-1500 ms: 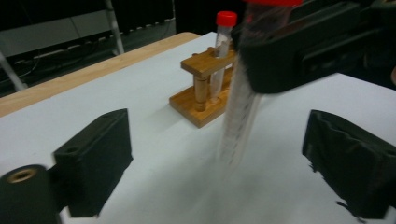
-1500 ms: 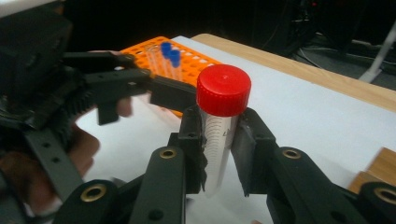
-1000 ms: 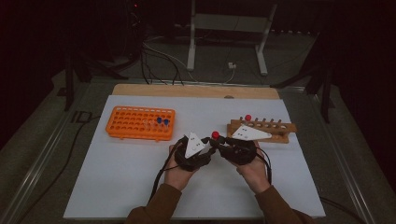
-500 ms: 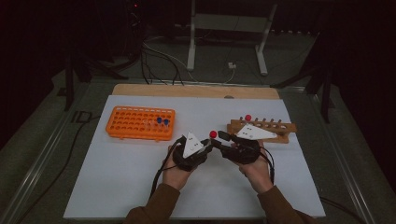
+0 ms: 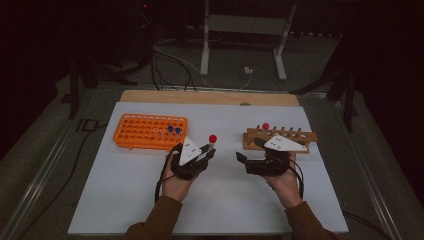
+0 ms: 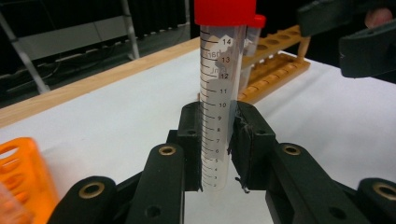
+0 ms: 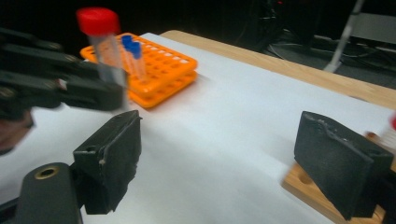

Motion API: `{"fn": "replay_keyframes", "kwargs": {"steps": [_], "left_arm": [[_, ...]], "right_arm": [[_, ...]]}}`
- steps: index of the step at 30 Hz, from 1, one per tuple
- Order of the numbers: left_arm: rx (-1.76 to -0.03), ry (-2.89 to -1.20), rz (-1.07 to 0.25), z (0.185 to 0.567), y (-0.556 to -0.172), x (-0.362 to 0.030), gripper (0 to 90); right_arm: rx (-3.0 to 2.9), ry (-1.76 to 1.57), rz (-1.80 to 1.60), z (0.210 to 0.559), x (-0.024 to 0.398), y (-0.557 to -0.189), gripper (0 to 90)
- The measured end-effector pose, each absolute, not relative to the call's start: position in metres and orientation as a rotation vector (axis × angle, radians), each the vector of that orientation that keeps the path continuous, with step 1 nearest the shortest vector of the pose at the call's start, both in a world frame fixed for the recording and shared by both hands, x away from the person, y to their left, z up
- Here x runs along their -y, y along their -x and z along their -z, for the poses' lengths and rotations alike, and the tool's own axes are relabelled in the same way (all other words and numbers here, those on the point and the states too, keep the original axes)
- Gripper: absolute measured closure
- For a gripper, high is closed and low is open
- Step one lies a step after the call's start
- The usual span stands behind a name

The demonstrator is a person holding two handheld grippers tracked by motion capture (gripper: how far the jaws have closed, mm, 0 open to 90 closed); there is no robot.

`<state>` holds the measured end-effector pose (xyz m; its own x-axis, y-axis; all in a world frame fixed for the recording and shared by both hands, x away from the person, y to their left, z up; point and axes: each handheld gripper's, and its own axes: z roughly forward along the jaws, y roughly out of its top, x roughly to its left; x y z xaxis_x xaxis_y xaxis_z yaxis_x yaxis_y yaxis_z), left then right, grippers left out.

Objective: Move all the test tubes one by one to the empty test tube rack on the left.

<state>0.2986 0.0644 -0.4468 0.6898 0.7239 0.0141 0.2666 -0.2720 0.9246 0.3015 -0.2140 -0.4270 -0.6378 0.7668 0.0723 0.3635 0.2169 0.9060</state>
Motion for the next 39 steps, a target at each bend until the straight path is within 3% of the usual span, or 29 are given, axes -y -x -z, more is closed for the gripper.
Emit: {"fn": "replay_keyframes", "kwargs": {"steps": [14,39], "left_arm": [[-0.864,-1.79,-0.597,0.437,-0.302,-0.107,74.5],[-1.068,-1.703,-0.779,0.426,-0.323,-0.191,74.3]], "right_arm": [[-2.063,-1.145,-1.342,0.442,0.247,-0.302,1.0],[-2.023,-1.167,-1.339,0.445,0.261,-0.299,0.3]]}}
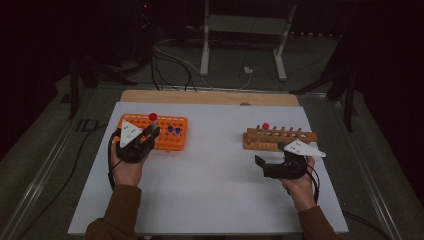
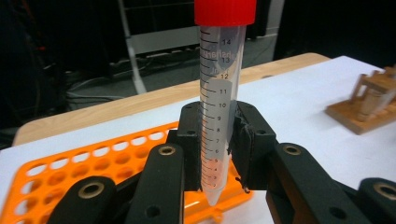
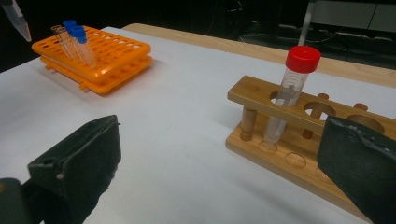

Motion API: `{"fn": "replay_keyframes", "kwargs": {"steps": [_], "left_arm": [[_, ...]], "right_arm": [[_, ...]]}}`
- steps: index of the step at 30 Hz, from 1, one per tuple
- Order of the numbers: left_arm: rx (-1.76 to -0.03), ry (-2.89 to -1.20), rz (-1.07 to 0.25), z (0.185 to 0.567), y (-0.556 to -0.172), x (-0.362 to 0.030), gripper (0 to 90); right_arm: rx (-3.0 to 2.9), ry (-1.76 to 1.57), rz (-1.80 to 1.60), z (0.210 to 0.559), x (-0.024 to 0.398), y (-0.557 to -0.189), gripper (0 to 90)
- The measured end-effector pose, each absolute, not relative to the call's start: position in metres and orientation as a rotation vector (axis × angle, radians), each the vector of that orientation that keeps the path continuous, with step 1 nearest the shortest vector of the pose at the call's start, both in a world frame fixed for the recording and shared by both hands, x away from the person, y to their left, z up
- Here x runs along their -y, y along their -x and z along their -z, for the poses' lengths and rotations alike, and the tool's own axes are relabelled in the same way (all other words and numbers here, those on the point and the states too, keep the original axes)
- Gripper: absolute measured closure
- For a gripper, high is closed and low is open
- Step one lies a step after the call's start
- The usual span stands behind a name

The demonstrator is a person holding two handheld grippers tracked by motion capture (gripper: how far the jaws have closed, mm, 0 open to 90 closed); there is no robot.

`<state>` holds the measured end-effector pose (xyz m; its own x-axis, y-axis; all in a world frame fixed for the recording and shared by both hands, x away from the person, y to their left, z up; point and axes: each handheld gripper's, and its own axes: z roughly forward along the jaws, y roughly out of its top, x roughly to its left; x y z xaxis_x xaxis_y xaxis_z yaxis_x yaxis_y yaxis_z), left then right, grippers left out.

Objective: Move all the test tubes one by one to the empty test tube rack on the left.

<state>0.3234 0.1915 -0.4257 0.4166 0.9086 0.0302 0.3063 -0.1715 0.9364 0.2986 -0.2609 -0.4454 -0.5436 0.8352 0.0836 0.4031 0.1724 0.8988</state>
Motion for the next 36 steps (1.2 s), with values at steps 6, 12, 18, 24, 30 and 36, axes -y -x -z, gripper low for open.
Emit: {"fn": "replay_keyframes", "kwargs": {"steps": [6,12,18,24,30,36], "left_arm": [[-1.109,-1.694,-0.815,0.433,-0.334,-0.198,74.3],[-1.149,-1.683,-0.846,0.443,-0.346,-0.201,74.4],[-1.195,-1.665,-0.828,0.453,-0.356,-0.205,74.3],[-1.249,-1.677,-0.818,0.465,-0.367,-0.206,74.2],[-1.291,-1.689,-0.785,0.48,-0.37,-0.205,74.2],[-1.295,-1.739,-0.755,0.493,-0.365,-0.206,74.2]], "right_arm": [[-2.026,-1.162,-1.343,0.446,0.26,-0.298,0.3],[-2.026,-1.156,-1.349,0.445,0.259,-0.298,0.3],[-2.031,-1.151,-1.351,0.446,0.258,-0.298,0.3],[-2.033,-1.144,-1.356,0.445,0.257,-0.297,0.3],[-2.029,-1.147,-1.359,0.445,0.259,-0.297,0.3],[-2.032,-1.146,-1.358,0.445,0.258,-0.296,0.3]]}}
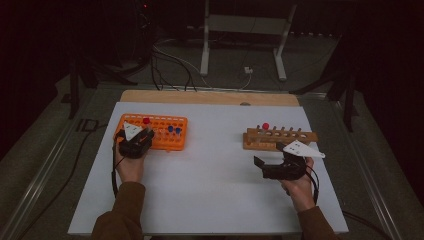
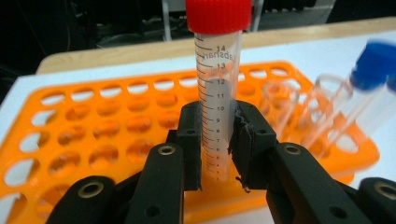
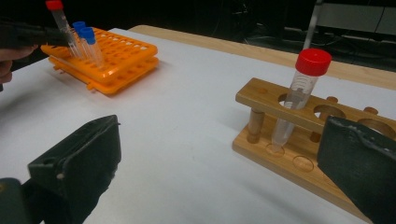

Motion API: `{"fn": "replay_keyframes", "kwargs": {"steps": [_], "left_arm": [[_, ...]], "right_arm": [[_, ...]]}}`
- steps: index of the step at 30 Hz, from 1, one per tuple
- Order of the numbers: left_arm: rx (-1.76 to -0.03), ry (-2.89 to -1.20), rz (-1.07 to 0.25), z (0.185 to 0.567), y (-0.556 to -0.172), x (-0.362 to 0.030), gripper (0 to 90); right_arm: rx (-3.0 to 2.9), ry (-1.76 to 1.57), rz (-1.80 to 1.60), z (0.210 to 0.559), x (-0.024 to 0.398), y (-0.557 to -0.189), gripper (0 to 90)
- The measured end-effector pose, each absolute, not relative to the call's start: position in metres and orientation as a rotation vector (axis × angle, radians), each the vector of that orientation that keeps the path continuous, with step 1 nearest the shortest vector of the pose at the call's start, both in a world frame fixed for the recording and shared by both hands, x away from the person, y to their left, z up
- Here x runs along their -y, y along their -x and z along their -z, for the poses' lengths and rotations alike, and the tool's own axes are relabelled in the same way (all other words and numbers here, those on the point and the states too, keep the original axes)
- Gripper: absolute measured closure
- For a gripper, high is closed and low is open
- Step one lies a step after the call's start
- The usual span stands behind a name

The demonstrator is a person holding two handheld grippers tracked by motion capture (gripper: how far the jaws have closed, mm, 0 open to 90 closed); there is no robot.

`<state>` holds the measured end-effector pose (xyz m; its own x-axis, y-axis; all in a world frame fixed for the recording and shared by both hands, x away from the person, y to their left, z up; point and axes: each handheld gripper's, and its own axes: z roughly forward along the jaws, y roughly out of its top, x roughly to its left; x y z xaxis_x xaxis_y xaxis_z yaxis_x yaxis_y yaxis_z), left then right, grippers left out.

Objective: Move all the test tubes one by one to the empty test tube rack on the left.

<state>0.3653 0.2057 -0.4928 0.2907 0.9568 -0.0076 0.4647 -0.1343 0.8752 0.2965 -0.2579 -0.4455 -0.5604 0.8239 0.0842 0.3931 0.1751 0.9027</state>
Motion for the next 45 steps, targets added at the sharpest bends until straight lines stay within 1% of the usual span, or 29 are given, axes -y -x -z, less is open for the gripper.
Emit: {"fn": "replay_keyframes", "kwargs": {"steps": [6,14,18,22,27,28,30,31,33,35,36,38,43,45], "left_arm": [[-1.293,-1.787,-0.739,0.498,-0.365,-0.206,74.3],[-1.297,-1.799,-0.724,0.5,-0.364,-0.207,73.0],[-1.32,-1.766,-0.718,0.497,-0.361,-0.211,61.1],[-1.326,-1.702,-0.702,0.491,-0.353,-0.215,45.3],[-1.303,-1.664,-0.68,0.48,-0.339,-0.217,25.5],[-1.297,-1.66,-0.671,0.478,-0.336,-0.217,23.4],[-1.285,-1.646,-0.659,0.474,-0.33,-0.218,15.9],[-1.276,-1.63,-0.643,0.472,-0.327,-0.219,15.4],[-1.259,-1.624,-0.628,0.468,-0.321,-0.219,8.1],[-1.247,-1.62,-0.623,0.466,-0.316,-0.217,3.0],[-1.243,-1.62,-0.626,0.465,-0.314,-0.217,0.8],[-1.229,-1.616,-0.633,0.464,-0.309,-0.215,0.2],[-1.195,-1.61,-0.605,0.465,-0.296,-0.211,0.2],[-1.188,-1.61,-0.597,0.465,-0.292,-0.211,0.2]], "right_arm": [[-2.042,-1.141,-1.355,0.446,0.255,-0.296,0.3],[-2.045,-1.138,-1.353,0.447,0.255,-0.297,0.3],[-2.044,-1.14,-1.355,0.446,0.256,-0.296,0.3],[-2.039,-1.142,-1.357,0.446,0.257,-0.297,0.3],[-2.035,-1.135,-1.36,0.443,0.257,-0.298,0.3],[-2.035,-1.131,-1.361,0.442,0.256,-0.298,0.3],[-2.034,-1.127,-1.363,0.441,0.256,-0.299,0.3],[-2.034,-1.128,-1.363,0.44,0.256,-0.3,0.3],[-2.034,-1.131,-1.364,0.44,0.256,-0.302,0.3],[-2.035,-1.135,-1.356,0.44,0.255,-0.305,0.3],[-2.037,-1.138,-1.352,0.439,0.255,-0.307,0.3],[-2.04,-1.131,-1.345,0.439,0.254,-0.309,0.3],[-2.037,-1.134,-1.319,0.434,0.253,-0.316,0.3],[-2.032,-1.146,-1.304,0.433,0.254,-0.321,2.1]]}}
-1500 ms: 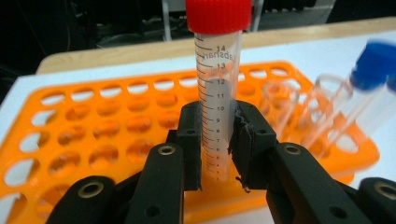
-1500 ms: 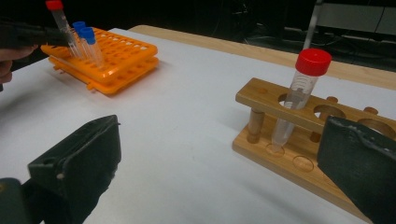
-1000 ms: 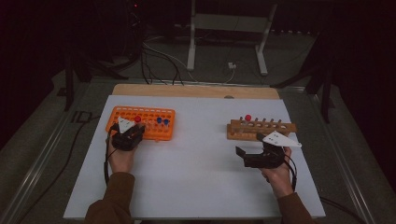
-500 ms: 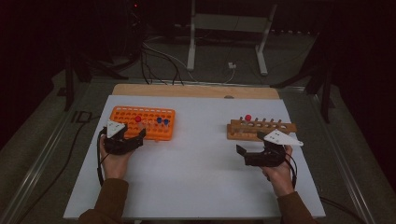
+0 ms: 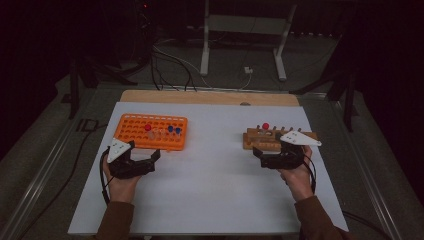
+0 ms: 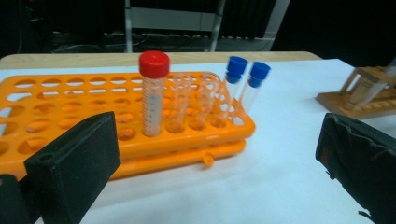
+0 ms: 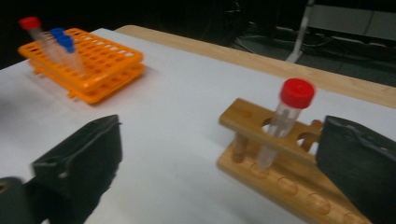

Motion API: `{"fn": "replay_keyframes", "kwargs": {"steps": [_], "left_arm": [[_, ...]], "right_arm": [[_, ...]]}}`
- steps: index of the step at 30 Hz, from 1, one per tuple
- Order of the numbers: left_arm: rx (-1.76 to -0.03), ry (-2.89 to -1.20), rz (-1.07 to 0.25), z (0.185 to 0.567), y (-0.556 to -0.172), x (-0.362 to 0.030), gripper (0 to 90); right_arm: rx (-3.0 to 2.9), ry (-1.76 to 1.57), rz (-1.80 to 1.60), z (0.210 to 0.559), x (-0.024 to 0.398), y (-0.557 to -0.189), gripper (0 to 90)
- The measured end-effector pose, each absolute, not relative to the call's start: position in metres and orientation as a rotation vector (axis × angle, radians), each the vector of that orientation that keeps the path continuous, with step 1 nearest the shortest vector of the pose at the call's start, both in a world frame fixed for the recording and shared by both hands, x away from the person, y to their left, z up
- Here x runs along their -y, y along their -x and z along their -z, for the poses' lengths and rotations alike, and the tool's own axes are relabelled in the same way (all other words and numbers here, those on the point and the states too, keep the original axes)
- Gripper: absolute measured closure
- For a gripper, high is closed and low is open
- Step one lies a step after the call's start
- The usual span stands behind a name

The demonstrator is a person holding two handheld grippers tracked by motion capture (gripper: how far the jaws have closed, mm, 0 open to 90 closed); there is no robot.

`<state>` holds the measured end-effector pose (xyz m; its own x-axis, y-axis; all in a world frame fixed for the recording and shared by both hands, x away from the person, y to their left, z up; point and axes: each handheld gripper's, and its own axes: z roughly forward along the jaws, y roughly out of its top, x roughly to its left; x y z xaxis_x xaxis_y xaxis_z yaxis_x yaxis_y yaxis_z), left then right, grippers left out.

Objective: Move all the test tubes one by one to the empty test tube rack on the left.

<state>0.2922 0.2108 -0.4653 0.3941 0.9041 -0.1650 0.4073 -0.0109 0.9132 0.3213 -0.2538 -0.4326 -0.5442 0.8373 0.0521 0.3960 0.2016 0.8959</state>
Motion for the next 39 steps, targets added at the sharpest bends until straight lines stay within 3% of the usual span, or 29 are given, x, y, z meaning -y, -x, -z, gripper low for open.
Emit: {"fn": "replay_keyframes", "kwargs": {"steps": [7,11,24,30,39], "left_arm": [[-1.195,-1.604,-0.598,0.468,-0.283,-0.209,0.2],[-1.2,-1.6,-0.593,0.469,-0.282,-0.208,0.2],[-1.204,-1.617,-0.591,0.473,-0.284,-0.205,0.3],[-1.205,-1.619,-0.588,0.473,-0.284,-0.205,0.2],[-1.202,-1.632,-0.588,0.473,-0.284,-0.203,0.3]], "right_arm": [[-2.014,-1.201,-1.277,0.432,0.258,-0.343,2.4],[-2.004,-1.263,-1.246,0.437,0.262,-0.358,8.3],[-1.968,-1.324,-1.16,0.456,0.254,-0.384,60.9],[-1.965,-1.324,-1.144,0.46,0.25,-0.388,73.5],[-1.953,-1.295,-1.166,0.454,0.251,-0.385,74.7]]}}
